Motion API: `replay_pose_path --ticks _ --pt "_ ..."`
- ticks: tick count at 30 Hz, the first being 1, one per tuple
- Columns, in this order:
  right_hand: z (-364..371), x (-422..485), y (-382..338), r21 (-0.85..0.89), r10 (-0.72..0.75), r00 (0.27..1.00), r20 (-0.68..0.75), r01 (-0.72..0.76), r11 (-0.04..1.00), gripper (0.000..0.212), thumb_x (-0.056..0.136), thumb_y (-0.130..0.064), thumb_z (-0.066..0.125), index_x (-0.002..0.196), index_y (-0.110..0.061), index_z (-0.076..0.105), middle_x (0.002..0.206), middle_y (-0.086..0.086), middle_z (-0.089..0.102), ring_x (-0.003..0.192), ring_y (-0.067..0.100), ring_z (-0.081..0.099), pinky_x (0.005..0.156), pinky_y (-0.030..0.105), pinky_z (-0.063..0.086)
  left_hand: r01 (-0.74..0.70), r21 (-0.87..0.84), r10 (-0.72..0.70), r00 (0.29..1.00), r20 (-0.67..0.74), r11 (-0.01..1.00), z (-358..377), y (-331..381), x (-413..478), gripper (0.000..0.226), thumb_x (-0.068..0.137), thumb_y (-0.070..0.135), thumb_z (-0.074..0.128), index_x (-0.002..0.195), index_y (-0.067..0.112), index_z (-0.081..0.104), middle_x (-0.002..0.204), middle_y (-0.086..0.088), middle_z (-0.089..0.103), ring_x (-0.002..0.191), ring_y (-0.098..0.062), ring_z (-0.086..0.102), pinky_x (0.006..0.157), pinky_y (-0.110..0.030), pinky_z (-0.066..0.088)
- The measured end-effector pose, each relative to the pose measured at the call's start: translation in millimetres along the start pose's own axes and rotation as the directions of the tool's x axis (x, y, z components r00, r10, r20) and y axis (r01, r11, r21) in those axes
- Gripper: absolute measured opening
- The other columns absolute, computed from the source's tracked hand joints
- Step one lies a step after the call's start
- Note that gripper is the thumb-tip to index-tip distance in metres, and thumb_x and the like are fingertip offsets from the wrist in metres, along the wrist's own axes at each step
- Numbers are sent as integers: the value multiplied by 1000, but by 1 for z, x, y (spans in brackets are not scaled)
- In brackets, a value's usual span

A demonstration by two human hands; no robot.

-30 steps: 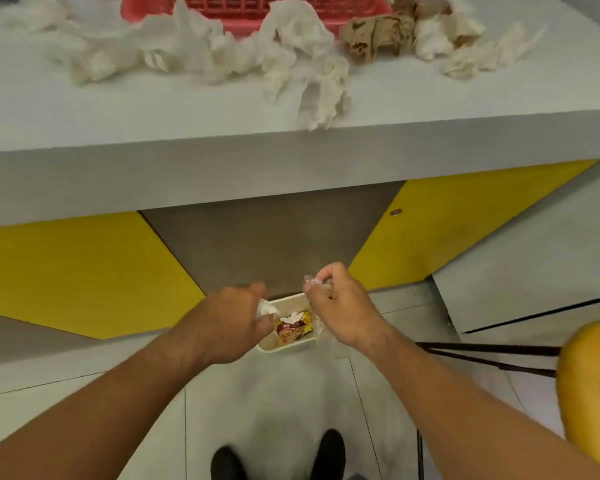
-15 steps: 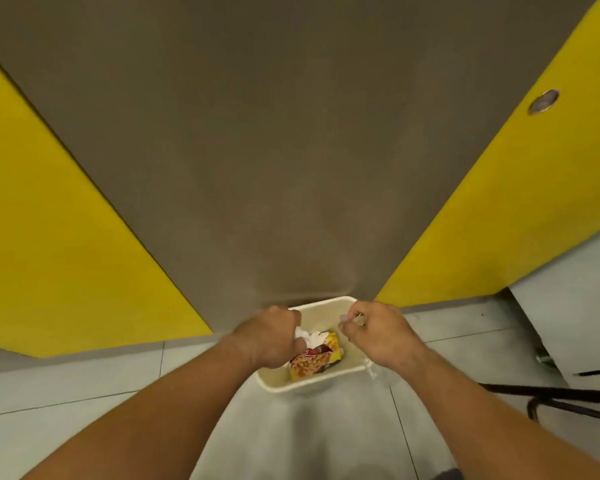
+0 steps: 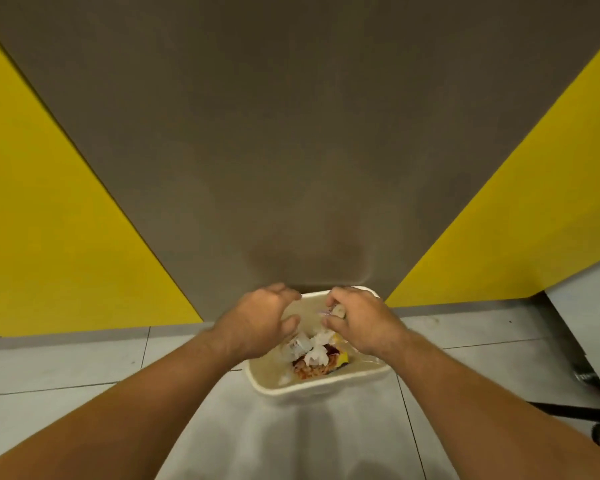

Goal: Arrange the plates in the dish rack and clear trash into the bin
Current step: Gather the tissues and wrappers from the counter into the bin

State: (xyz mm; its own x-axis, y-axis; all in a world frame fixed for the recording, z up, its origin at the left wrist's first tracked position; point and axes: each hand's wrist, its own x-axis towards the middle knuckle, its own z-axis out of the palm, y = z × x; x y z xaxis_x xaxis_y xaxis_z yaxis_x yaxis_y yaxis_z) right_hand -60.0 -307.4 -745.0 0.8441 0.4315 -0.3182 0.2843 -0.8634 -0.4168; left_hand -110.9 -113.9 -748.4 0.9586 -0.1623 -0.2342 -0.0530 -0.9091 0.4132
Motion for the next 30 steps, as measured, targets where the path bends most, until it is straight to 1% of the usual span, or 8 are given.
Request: replay_pose_path --ticks 2,4,7,14,17,20,25,30 --pt "17 13 -2 35 -82 994 73 80 996 25 82 -48 67 97 -28 62 104 -9 63 96 14 57 82 30 48 15 16 -14 996 -90 1000 -8 -6 -10 38 91 41 50 127 27 54 122 6 56 109 -17 56 92 -29 44" --pt "41 20 1 -112 -123 976 179 144 983 39 81 -56 63 110 -29 61 119 -8 60 116 17 48 99 36 40 32 11 -30 992 -121 999 -9 -9 -21 36 92 43 50 124 28 56 122 8 58 109 -17 57 92 -30 45" --pt "62 18 5 -283 -35 974 225 99 954 59 81 -71 48 124 -30 56 134 -6 51 128 22 36 108 41 28 50 12 -49 993 -106 999 -1 -13 -30 39 92 49 47 125 30 56 125 11 58 111 -15 57 92 -31 46" --pt "35 5 9 -61 66 933 353 -48 997 57 96 -38 38 148 -18 26 157 8 27 140 26 33 114 33 28 102 19 -101 993 -54 995 1 -11 -20 35 94 44 41 124 32 54 126 9 56 109 -17 57 92 -32 46" --pt "7 0 10 -78 84 962 260 -66 995 46 95 -20 42 141 -14 44 148 10 43 133 26 44 108 30 36 100 30 -100 995 -18 994 -5 -1 -16 33 94 45 40 121 33 54 124 8 57 107 -20 57 90 -35 47" --pt "-26 -9 2 -89 51 986 157 -37 995 33 93 -23 46 119 -17 65 127 6 63 116 23 57 97 28 45 98 38 -98 995 16 995 -24 14 -14 36 93 50 40 121 34 55 125 9 57 110 -19 56 92 -36 47" --pt "-106 -42 -33 -30 63 989 132 -59 998 32 86 -47 50 111 -32 64 113 -5 66 101 17 63 89 32 50 53 19 -55 995 78 998 -105 52 -31 44 89 57 40 122 32 54 123 8 60 110 -17 56 92 -35 47" --pt "-210 -93 -90 -3 43 994 98 -43 999 38 84 -53 56 114 -31 63 115 -7 66 108 16 60 92 33 50 -24 21 23 998 60 999 -218 101 -69 50 86 63 34 116 31 56 118 7 61 107 -18 57 90 -36 48"
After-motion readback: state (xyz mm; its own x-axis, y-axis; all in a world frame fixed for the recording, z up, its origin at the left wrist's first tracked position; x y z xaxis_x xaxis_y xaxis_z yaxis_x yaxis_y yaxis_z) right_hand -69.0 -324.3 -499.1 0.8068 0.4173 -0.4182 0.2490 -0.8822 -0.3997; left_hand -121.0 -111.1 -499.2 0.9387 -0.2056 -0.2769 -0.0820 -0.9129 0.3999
